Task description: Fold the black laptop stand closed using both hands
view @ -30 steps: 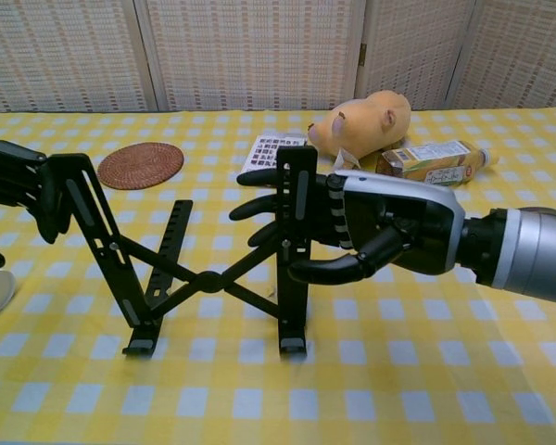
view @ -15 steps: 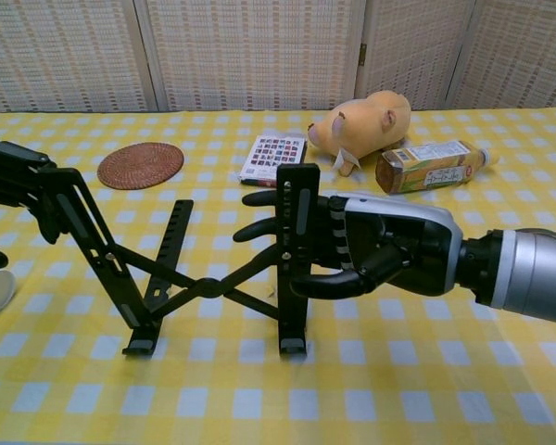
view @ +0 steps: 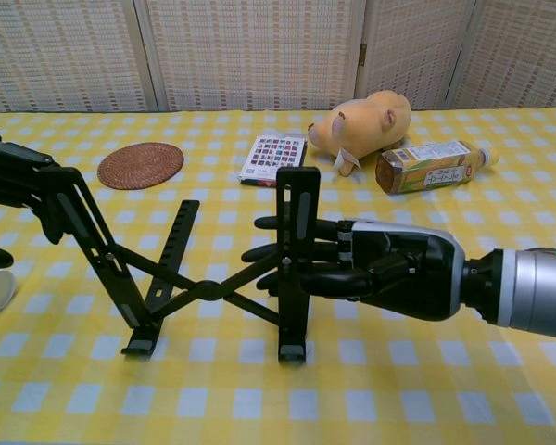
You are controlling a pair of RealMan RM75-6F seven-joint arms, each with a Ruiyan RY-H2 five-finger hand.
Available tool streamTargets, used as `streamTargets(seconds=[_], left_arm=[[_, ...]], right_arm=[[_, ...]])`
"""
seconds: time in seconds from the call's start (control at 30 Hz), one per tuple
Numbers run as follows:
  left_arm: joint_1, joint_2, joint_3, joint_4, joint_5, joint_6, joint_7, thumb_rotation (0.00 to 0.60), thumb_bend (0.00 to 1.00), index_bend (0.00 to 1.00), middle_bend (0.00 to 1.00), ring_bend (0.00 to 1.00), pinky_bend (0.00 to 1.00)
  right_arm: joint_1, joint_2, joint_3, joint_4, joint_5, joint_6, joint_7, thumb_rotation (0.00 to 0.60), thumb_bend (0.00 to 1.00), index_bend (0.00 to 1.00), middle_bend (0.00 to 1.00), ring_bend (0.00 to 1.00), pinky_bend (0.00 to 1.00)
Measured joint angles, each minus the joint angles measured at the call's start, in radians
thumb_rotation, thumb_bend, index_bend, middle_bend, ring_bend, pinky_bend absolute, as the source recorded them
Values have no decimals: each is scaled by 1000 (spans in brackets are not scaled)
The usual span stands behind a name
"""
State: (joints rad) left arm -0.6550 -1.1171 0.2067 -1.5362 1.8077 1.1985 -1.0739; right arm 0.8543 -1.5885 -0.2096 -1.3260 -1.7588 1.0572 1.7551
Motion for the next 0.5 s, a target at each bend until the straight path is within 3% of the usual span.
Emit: streamTargets(seconds=[0.5], left_arm=[[-8, -2, -3, -8, -7, -13, 6, 600, 212, 501, 479, 441, 410]], right_arm=[[-24, -4, -40, 5, 13, 28, 142, 600, 335, 0, 177, 203, 89]])
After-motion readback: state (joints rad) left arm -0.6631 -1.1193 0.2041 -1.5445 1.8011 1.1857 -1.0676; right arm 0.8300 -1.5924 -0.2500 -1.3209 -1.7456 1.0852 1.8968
